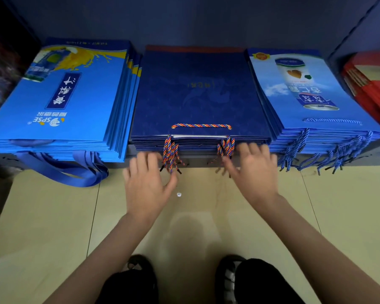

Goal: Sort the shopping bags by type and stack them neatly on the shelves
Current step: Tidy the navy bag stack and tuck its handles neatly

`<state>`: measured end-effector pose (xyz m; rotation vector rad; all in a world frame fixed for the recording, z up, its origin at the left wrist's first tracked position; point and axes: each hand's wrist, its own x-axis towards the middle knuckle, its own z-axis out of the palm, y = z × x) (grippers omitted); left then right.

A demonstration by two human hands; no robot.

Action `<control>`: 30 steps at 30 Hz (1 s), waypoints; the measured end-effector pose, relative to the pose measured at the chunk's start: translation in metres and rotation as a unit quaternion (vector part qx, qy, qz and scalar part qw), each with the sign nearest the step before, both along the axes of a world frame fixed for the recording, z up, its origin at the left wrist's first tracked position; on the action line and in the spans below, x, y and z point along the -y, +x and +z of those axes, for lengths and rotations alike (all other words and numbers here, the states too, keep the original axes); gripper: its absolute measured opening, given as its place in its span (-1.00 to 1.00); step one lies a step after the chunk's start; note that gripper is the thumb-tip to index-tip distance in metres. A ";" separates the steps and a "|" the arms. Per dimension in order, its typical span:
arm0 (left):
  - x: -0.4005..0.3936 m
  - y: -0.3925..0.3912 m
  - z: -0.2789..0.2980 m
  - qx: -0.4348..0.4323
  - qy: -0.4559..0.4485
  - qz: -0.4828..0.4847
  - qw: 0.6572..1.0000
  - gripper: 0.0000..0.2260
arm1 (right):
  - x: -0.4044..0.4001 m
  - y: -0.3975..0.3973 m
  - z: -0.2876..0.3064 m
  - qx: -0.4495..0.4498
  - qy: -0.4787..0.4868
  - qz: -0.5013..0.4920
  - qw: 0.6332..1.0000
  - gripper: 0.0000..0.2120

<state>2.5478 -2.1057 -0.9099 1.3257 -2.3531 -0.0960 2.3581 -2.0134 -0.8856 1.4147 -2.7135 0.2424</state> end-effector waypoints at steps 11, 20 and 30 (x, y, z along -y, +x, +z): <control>0.070 -0.045 0.065 0.228 0.221 -0.011 0.948 -0.20 | 0.039 -0.036 0.051 0.238 0.074 -0.062 0.966 -0.09; 0.091 -0.047 0.070 0.211 0.331 0.031 0.919 0.04 | 0.058 -0.037 0.038 0.198 0.127 -0.049 0.971 0.03; 0.094 -0.044 0.061 0.309 0.264 0.017 0.913 0.05 | 0.061 -0.028 0.027 0.127 0.196 -0.050 0.971 0.20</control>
